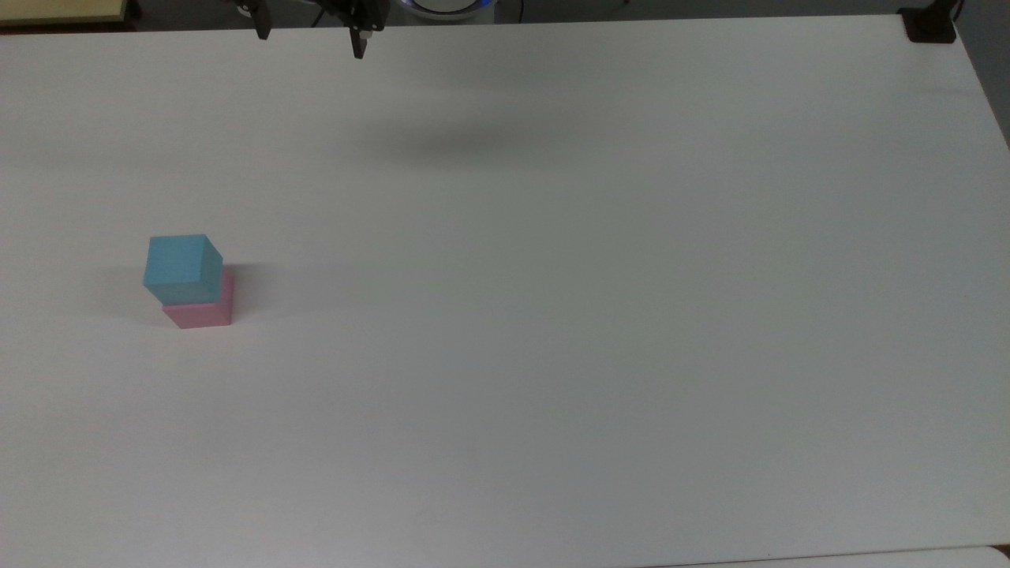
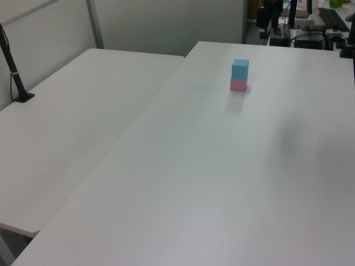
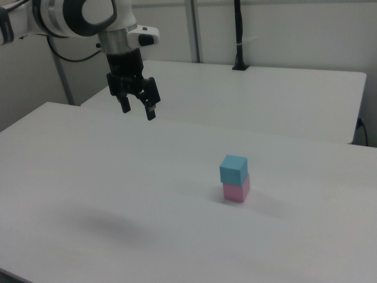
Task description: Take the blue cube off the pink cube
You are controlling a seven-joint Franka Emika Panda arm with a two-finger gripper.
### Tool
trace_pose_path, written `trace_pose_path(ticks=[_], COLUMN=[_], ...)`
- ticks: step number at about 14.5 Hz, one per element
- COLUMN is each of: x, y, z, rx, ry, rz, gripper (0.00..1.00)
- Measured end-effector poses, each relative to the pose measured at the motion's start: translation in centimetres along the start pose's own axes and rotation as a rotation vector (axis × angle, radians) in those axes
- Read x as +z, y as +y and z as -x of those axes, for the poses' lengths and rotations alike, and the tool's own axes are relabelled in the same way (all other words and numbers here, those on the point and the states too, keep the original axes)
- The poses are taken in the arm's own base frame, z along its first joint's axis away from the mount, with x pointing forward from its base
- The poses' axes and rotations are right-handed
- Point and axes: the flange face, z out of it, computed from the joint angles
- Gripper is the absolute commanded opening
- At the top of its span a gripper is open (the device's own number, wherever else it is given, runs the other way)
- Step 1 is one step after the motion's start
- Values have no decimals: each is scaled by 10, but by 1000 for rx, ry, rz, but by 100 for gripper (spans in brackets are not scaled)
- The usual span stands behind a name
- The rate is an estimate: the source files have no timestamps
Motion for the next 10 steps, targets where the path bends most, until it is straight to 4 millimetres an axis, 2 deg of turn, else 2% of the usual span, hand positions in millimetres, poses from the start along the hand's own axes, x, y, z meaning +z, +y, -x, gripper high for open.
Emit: trace_pose_path(ticks=[10], x=[2], y=[0], z=[0], rx=[-7], ry=[-3], rz=[0], gripper=[100])
